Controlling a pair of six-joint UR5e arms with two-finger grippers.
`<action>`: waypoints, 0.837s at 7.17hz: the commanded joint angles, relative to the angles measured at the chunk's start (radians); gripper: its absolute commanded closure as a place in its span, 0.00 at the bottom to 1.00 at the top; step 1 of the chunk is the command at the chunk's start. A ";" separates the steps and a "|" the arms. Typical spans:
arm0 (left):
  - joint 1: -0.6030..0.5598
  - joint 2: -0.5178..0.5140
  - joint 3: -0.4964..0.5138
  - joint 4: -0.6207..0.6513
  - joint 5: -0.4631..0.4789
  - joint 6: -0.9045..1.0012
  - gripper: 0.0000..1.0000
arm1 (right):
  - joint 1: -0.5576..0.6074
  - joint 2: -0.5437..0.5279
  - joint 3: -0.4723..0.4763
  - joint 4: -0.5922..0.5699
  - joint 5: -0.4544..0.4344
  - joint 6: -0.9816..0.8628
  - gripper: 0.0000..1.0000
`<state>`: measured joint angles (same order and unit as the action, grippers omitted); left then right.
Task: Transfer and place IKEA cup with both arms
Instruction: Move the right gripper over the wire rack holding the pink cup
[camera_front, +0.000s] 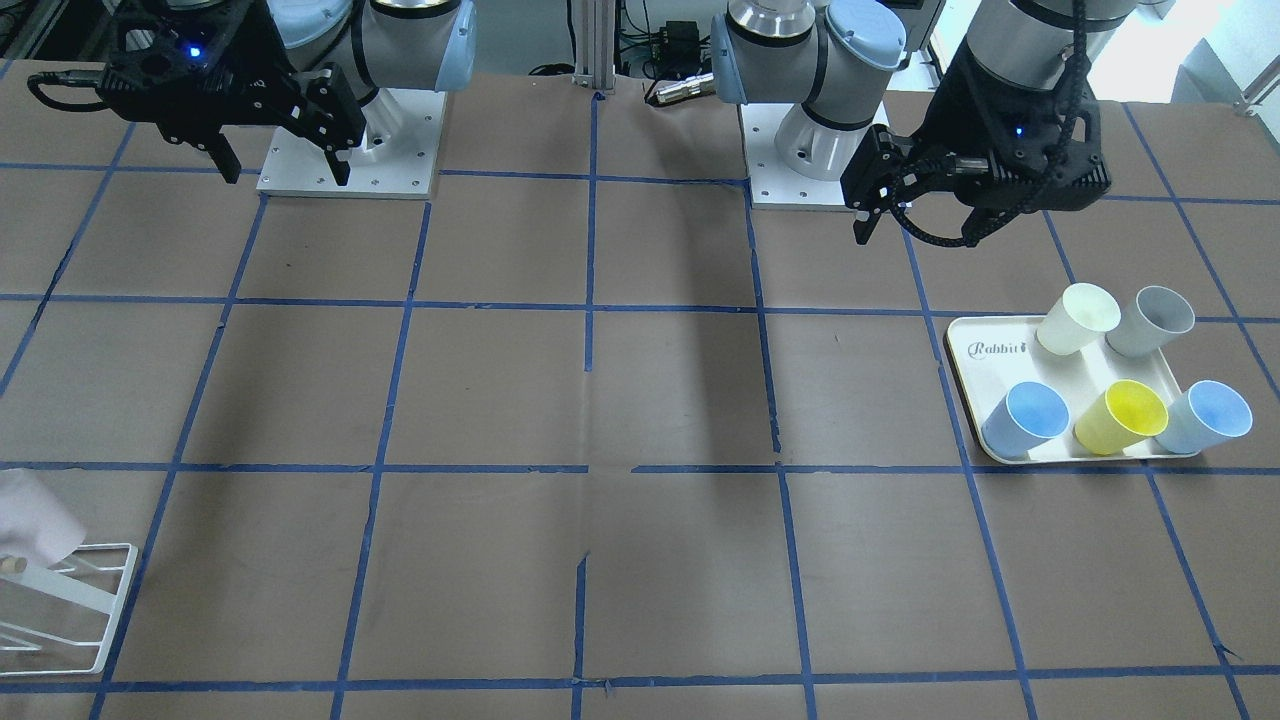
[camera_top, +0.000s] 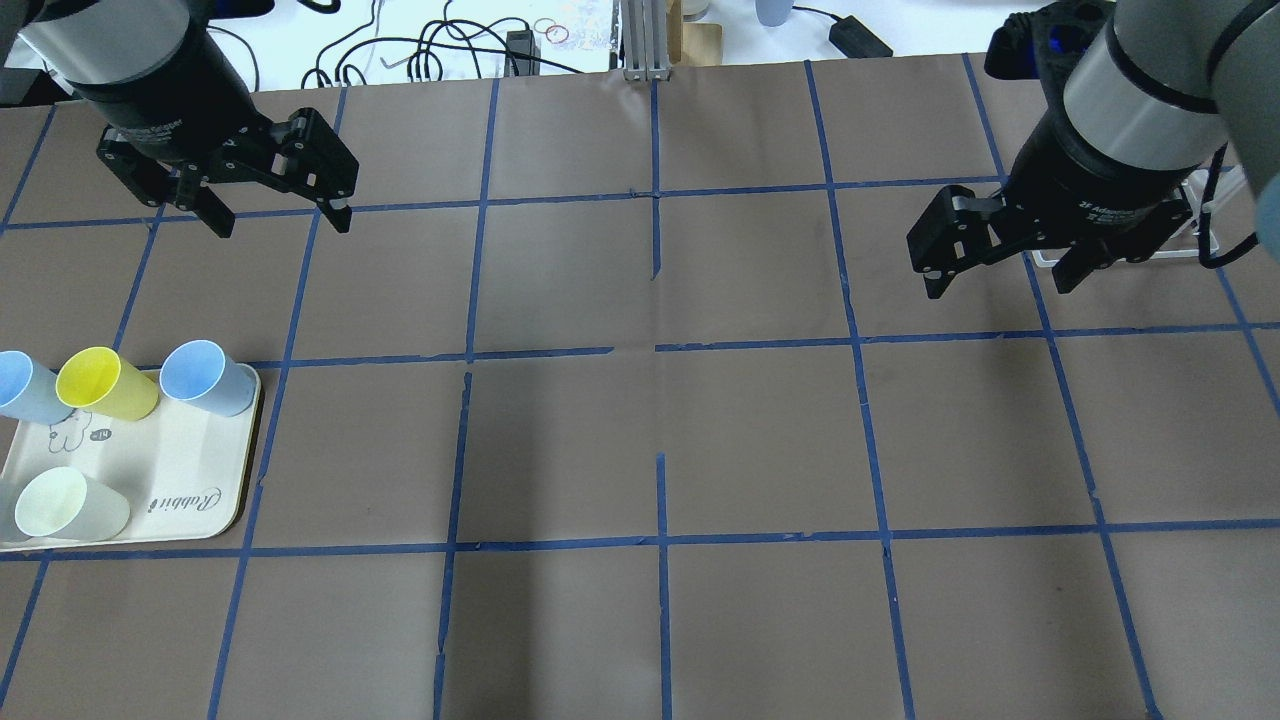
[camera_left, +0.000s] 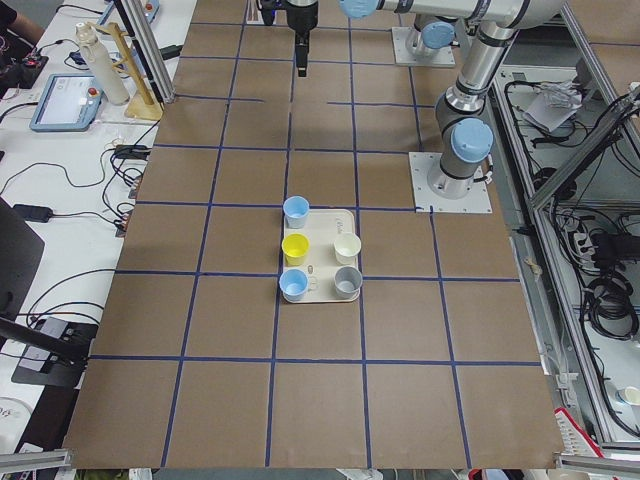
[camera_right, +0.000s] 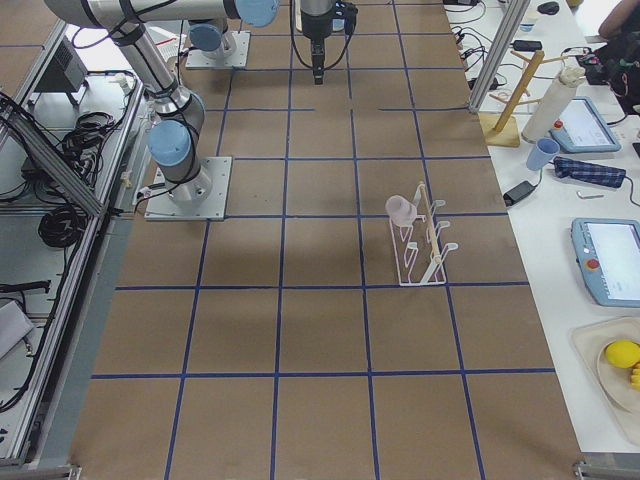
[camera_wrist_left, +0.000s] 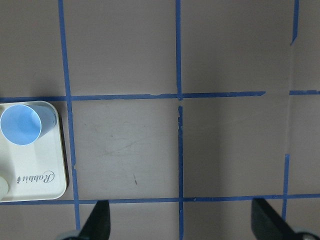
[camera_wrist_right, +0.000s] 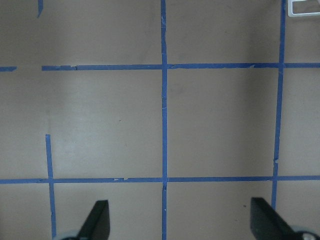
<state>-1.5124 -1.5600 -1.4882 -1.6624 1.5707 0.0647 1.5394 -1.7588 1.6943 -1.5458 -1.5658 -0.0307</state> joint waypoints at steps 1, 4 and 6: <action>0.000 0.000 -0.003 0.003 -0.006 0.000 0.00 | -0.004 -0.001 -0.002 -0.005 0.000 0.000 0.00; 0.000 0.008 -0.007 0.001 -0.009 0.000 0.00 | -0.004 0.001 0.001 0.000 0.006 -0.001 0.00; -0.003 0.024 -0.007 0.004 -0.014 -0.005 0.00 | -0.008 0.004 0.001 -0.007 0.000 -0.014 0.00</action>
<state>-1.5146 -1.5490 -1.4951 -1.6597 1.5590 0.0618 1.5330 -1.7570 1.6949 -1.5486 -1.5641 -0.0344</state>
